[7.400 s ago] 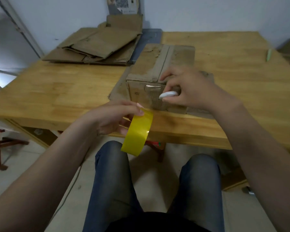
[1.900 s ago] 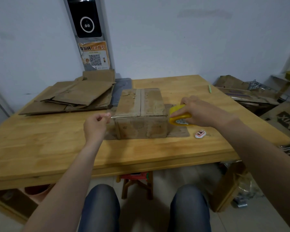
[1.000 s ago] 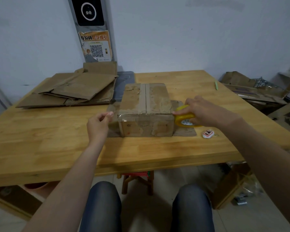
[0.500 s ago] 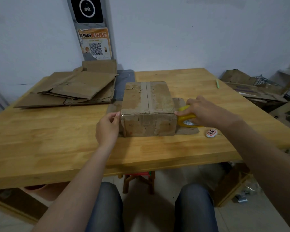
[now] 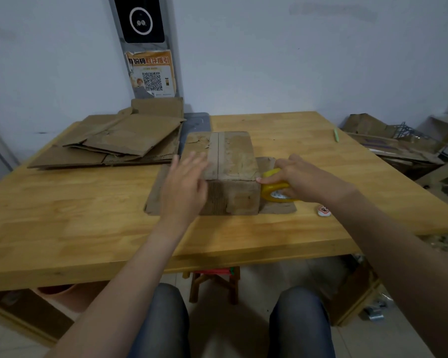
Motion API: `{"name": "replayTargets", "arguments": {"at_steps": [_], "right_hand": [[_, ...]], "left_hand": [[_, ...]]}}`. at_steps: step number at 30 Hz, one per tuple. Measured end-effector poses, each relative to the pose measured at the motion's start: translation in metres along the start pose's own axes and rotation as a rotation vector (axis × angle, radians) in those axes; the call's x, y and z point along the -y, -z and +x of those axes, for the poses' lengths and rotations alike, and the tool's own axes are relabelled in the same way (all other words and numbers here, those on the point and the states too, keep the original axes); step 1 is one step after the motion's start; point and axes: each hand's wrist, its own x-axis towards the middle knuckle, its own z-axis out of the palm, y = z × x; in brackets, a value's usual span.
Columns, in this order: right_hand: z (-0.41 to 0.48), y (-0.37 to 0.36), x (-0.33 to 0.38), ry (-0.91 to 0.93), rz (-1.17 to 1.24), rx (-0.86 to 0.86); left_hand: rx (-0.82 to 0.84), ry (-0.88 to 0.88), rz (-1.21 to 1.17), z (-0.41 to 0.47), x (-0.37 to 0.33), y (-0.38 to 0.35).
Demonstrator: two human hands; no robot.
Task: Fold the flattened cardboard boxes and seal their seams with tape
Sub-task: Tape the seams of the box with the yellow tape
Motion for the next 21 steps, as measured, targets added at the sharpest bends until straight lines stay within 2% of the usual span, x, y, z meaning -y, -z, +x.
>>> {"name": "replayTargets", "arguments": {"at_steps": [4,7,14,21], "right_hand": [[0.003,0.005,0.005,-0.005,-0.023,0.01],[0.004,0.005,0.006,-0.003,-0.044,0.013],[0.009,0.001,0.001,-0.012,-0.038,0.018],[0.013,-0.009,-0.005,-0.033,0.041,-0.001]], "left_hand": [[0.299,-0.156,-0.036,0.004,-0.038,-0.013],[0.424,-0.19,0.049,0.01,-0.048,-0.032],[0.433,-0.186,0.167,0.008,-0.052,-0.046],[0.46,-0.08,0.276,-0.001,-0.007,-0.018]]}}
